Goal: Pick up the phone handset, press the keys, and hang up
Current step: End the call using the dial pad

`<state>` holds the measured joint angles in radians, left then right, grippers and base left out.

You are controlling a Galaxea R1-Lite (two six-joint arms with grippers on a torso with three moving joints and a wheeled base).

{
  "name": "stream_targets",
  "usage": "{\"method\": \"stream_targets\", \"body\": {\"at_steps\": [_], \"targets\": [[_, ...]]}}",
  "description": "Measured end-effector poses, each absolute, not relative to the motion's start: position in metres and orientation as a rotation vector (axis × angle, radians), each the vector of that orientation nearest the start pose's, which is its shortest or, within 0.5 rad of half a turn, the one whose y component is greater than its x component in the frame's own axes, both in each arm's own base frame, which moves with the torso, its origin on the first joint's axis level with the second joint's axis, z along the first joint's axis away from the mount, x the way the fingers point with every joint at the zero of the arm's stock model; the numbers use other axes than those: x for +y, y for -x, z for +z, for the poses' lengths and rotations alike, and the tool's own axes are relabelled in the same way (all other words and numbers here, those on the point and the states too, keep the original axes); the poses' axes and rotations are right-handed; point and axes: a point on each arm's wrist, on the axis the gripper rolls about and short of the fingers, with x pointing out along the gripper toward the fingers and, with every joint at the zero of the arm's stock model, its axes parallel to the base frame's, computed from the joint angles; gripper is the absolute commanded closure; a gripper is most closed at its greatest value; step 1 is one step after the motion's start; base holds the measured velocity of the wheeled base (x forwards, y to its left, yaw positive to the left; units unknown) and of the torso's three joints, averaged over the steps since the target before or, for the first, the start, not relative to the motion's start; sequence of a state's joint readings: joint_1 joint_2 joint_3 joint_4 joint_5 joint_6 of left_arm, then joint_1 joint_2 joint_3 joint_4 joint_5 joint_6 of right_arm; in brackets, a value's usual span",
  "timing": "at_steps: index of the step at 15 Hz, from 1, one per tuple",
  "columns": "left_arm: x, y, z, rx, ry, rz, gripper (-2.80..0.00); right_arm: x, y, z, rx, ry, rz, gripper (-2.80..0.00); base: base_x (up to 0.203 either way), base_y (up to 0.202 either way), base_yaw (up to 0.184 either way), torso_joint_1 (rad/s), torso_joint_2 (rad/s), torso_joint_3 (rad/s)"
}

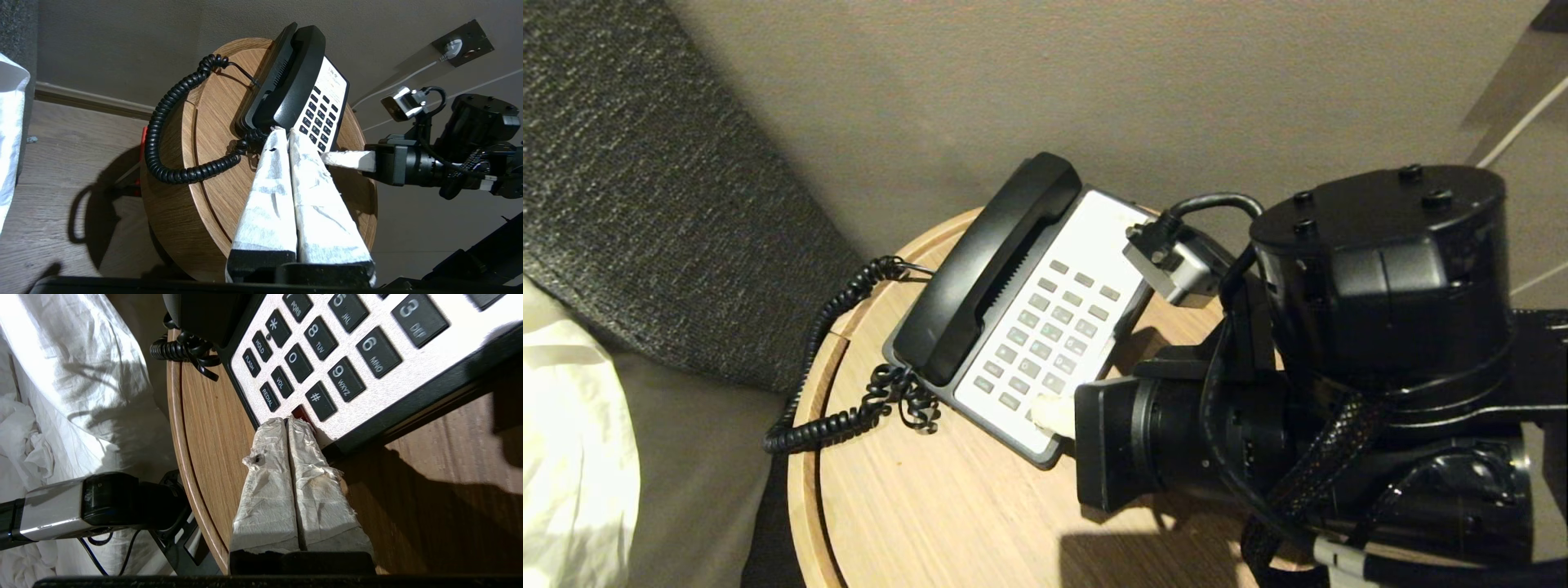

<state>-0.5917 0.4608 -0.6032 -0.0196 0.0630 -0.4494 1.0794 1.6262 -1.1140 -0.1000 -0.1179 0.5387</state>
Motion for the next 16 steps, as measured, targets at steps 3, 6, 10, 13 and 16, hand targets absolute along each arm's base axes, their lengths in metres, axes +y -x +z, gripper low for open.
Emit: {"method": "stream_targets", "body": {"at_steps": [3, 6, 10, 13, 16], "targets": [[0.005, 0.004, 0.25, -0.037, 0.491, -0.556, 0.0, 0.267, -0.144, 0.234, 0.603, -0.241, 0.821, 0.0, 0.0, 0.0, 0.0, 0.0, 0.0, 0.0], [0.005, 0.005, 0.25, -0.041, 0.493, -0.557, 0.0, 0.269, -0.145, 0.231, 0.607, -0.228, 0.816, 0.0, 0.0, 0.0, 0.0, 0.0, 0.0, 0.0], [0.006, 0.006, 0.249, -0.041, 0.493, -0.557, 0.0, 0.269, -0.146, 0.23, 0.607, -0.223, 0.813, 0.0, 0.0, 0.0, 0.0, 0.0, 0.0, 0.0], [0.006, 0.006, 0.247, -0.04, 0.492, -0.556, 0.0, 0.268, -0.145, 0.234, 0.603, -0.235, 0.816, 0.0, 0.0, 0.0, 0.0, 0.0, 0.0, 0.0], [0.004, 0.003, 0.243, -0.02, 0.484, -0.55, 0.0, 0.262, -0.141, 0.241, 0.593, -0.248, 0.823, 0.0, 0.0, 0.0, 0.0, 0.0, 0.0, 0.0]]}}
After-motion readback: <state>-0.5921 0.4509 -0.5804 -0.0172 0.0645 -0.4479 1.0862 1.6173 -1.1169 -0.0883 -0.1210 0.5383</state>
